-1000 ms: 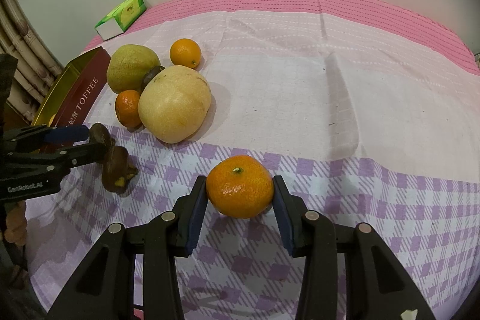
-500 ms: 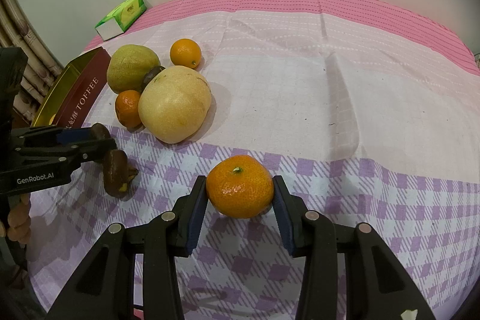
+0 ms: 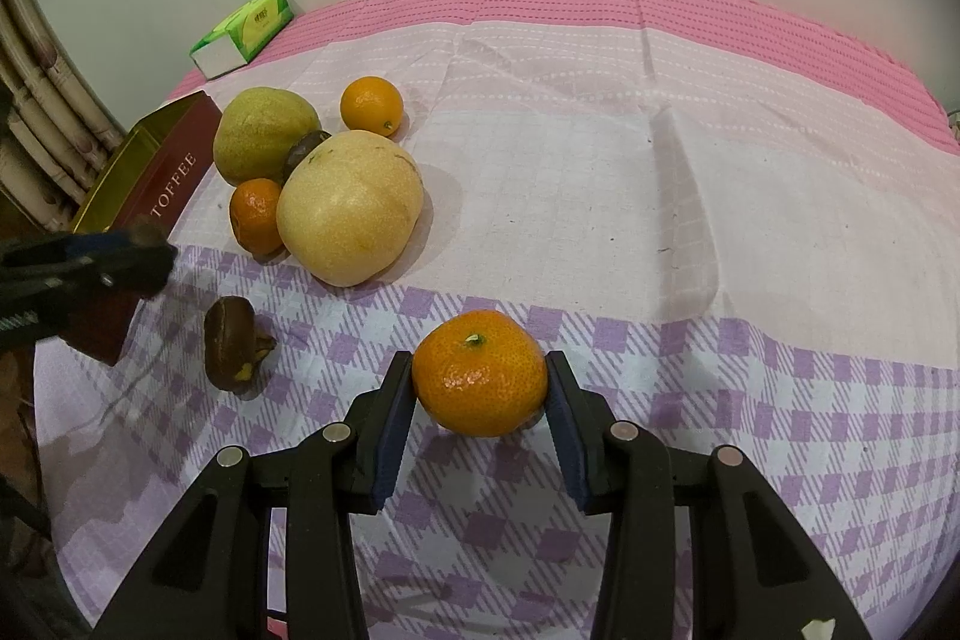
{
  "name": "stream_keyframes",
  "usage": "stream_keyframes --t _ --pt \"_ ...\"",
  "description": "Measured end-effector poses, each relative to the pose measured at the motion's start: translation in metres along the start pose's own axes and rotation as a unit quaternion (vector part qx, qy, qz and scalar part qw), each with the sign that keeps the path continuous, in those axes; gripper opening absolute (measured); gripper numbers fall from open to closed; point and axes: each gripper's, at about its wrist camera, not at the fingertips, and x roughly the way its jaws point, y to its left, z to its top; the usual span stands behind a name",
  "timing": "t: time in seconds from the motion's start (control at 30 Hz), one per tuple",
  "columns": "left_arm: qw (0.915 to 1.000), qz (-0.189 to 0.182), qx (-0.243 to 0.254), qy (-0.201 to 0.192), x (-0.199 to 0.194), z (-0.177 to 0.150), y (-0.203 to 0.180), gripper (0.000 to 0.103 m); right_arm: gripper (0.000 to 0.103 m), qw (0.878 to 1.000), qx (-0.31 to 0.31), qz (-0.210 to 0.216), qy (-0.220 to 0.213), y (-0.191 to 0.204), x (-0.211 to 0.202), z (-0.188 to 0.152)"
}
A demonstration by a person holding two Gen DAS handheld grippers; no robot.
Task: Organize fruits
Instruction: 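Carry the mangosteen with the left gripper over the gold tray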
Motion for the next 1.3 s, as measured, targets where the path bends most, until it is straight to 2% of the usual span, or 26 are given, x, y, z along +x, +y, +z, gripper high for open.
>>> stream_keyframes --t 0.23,0.6,0.8,1.3 --pt "0.9988 0.033 -0.025 -0.028 -0.03 0.004 0.034 0.044 0.04 1.0 -0.002 -0.002 0.0 0.001 0.001 0.0" --pt "0.9907 0.095 -0.096 -0.02 -0.047 -0.018 0.114 0.044 0.04 1.0 -0.006 -0.007 -0.001 0.003 0.001 -0.001" --pt "0.9881 0.103 -0.115 -0.003 -0.043 -0.036 0.136 0.044 0.04 1.0 -0.009 -0.013 0.0 0.005 0.003 0.0" --pt "0.9869 0.098 -0.125 0.031 -0.022 -0.056 0.145 0.044 0.04 0.999 -0.014 -0.028 0.003 0.009 0.006 0.001"
